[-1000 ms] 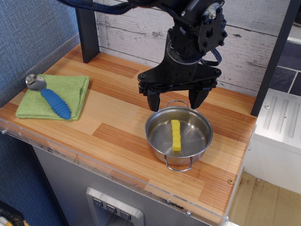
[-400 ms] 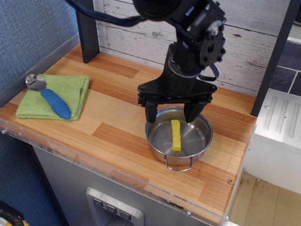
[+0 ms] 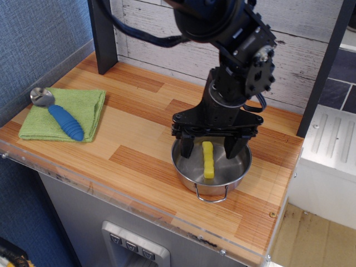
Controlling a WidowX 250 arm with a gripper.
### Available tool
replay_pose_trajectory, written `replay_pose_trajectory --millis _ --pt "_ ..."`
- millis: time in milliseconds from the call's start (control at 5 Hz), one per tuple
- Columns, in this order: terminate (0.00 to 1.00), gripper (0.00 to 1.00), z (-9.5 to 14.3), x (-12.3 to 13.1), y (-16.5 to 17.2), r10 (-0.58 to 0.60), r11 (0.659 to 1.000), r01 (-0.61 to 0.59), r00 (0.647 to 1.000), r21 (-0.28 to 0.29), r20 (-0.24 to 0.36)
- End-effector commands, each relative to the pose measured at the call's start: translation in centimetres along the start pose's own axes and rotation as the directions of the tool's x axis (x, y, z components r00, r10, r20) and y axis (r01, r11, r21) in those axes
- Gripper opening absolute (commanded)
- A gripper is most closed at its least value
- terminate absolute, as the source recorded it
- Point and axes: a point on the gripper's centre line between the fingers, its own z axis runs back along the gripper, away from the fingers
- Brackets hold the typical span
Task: Pick up the yellow stick and place it behind the green cloth
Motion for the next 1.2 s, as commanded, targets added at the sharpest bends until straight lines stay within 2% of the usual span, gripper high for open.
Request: replay_pose_trajectory --millis 0,400,600,1000 --pt "0.00 1.00 -0.2 -0.3 -1.0 -0.010 0.999 0.010 1.000 -0.032 -0.002" --pt "0.00 1.00 -1.1 -1.3 -0.1 -0.002 1.000 0.002 1.000 0.001 -0.031" --pt "0.00 0.00 -1.4 -1.6 0.3 0.005 1.000 -0.004 0.999 0.018 -0.033" --pt "0.00 0.00 -0.7 -1.3 0.6 0.020 1.000 -0.020 1.000 0.021 -0.017"
